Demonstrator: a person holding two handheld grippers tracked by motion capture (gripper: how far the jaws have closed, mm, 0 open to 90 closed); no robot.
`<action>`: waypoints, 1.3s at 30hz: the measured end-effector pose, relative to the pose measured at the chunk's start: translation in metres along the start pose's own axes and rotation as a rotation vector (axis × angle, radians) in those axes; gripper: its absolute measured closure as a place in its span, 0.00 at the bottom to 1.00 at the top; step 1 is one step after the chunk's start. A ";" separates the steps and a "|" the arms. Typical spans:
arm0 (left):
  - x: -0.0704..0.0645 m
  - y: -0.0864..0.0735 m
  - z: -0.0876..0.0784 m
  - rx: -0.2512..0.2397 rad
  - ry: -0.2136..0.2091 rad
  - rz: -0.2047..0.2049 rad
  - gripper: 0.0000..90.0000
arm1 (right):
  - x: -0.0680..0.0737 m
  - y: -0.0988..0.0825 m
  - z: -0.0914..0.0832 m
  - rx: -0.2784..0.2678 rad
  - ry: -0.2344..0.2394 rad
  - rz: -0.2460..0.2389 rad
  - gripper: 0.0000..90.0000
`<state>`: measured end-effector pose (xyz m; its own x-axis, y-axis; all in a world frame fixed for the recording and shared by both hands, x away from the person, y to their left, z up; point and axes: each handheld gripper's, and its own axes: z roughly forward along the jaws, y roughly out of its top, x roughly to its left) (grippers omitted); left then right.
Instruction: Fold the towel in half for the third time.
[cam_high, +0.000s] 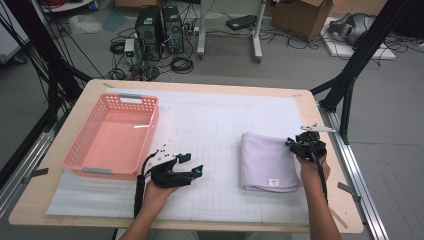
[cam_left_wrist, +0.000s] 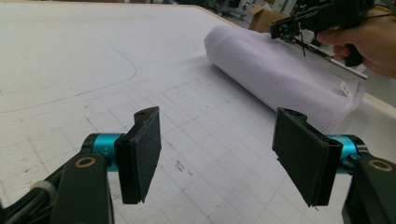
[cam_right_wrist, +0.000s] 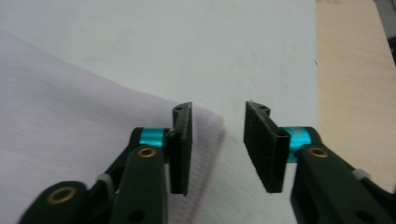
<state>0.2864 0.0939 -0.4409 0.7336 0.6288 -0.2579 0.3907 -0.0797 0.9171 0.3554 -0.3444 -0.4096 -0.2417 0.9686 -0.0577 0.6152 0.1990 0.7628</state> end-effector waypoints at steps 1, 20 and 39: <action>0.000 0.000 0.000 -0.001 0.000 0.000 0.37 | 0.004 0.003 -0.002 -0.016 0.026 -0.003 0.67; 0.001 0.000 -0.001 -0.004 -0.004 -0.006 0.37 | 0.108 0.040 0.054 0.082 0.328 -0.234 0.75; -0.002 0.001 -0.001 -0.009 -0.009 -0.003 0.37 | 0.010 0.004 0.035 0.029 0.067 -0.059 0.90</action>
<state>0.2848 0.0933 -0.4396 0.7372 0.6223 -0.2632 0.3881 -0.0712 0.9189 0.3818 -0.3291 -0.4301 -0.3272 0.9432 -0.0582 0.6199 0.2607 0.7401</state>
